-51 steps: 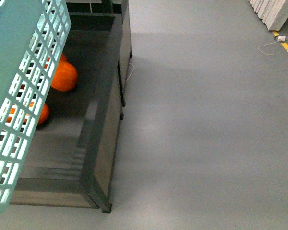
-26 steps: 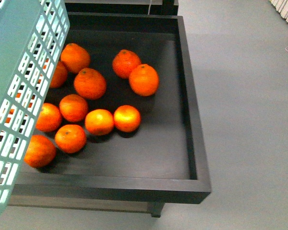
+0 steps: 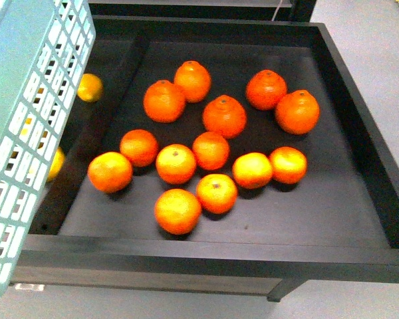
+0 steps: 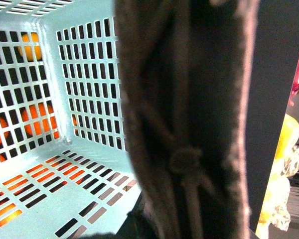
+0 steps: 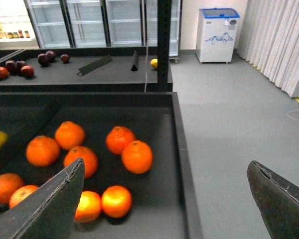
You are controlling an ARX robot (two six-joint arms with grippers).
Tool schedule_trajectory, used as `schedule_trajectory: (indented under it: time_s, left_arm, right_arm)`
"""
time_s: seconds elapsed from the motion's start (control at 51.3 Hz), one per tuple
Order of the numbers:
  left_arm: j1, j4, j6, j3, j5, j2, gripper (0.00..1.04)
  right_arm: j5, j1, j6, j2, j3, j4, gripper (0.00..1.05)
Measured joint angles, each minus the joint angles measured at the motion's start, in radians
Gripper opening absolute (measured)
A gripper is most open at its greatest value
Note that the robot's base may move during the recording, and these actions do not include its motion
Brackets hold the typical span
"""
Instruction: Pick lemon and mango into basket
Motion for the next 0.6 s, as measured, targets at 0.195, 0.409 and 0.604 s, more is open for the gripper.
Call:
schedule_trajectory:
  time_s: [0.195,0.409,0.604]
  left_arm:
    - [0.0,0.0,0.0,0.0,0.0,0.0,0.04]
    - [0.0,0.0,0.0,0.0,0.0,0.0,0.04]
    - [0.0,0.0,0.0,0.0,0.0,0.0,0.04]
  right_arm:
    - [0.002,0.0,0.0,0.0,0.0,0.0,0.96]
    - [0.001,0.0,0.0,0.0,0.0,0.0,0.96]
    - [0.001,0.0,0.0,0.0,0.0,0.0,0.96]
